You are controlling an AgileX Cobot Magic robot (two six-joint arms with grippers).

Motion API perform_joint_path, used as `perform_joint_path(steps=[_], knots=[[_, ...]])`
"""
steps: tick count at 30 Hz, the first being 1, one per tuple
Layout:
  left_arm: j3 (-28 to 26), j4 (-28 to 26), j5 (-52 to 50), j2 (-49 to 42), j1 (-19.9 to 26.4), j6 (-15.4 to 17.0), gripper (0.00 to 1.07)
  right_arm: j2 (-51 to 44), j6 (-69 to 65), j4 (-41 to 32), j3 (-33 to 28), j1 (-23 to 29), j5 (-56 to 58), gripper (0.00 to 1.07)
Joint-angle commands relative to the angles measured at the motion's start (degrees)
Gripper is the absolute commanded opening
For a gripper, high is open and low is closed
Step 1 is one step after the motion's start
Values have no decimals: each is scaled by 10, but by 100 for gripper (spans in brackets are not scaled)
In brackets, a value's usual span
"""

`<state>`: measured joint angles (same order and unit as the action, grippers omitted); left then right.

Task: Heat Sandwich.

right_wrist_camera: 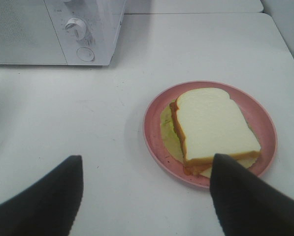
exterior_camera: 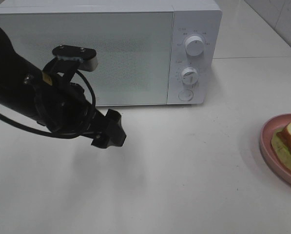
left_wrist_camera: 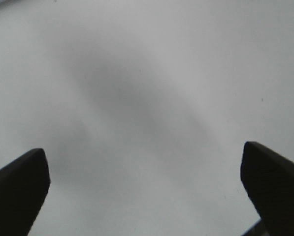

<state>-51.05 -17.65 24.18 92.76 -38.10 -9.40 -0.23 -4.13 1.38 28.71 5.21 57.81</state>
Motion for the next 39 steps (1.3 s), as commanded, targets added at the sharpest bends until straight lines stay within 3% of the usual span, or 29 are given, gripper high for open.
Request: perform_joint_path(steps=[1, 6, 13, 15, 18, 20, 22, 25, 27, 29, 33, 39], knots=[[3, 15, 49, -19, -1, 3, 99, -15, 7, -1, -1, -3, -9, 69], [1, 14, 121, -37, 28, 6, 98, -15, 7, -1, -1, -3, -9, 69], [1, 14, 235, -69, 114, 18, 98, -15, 7, -1, -1, -3, -9, 69], [1, 14, 280, -94, 160, 18, 98, -15, 7, -1, -1, -3, -9, 69], [1, 17, 304, -112, 192, 18, 98, -15, 7, -1, -1, -3, -9, 69], [1, 18, 334, -143, 246, 18, 98, -15, 7, -1, -1, -3, -9, 69], [1, 19, 343, -153, 262, 18, 98, -15, 7, -1, -1, -3, -9, 69], [2, 37, 383, -201, 333, 18, 98, -15, 7, -1, -1, -3, -9, 69], [2, 44, 394, -213, 352, 18, 98, -15, 7, -1, -1, -3, -9, 69], [3, 54, 413, -245, 398, 37, 98, -15, 7, -1, -1, -3, -9, 69], [5, 70, 416, -288, 418, 54, 98, -15, 7, -1, -1, -3, -9, 69], [50, 89, 392, -398, 419, 56, 98, -15, 7, -1, -1, -3, -9, 69]])
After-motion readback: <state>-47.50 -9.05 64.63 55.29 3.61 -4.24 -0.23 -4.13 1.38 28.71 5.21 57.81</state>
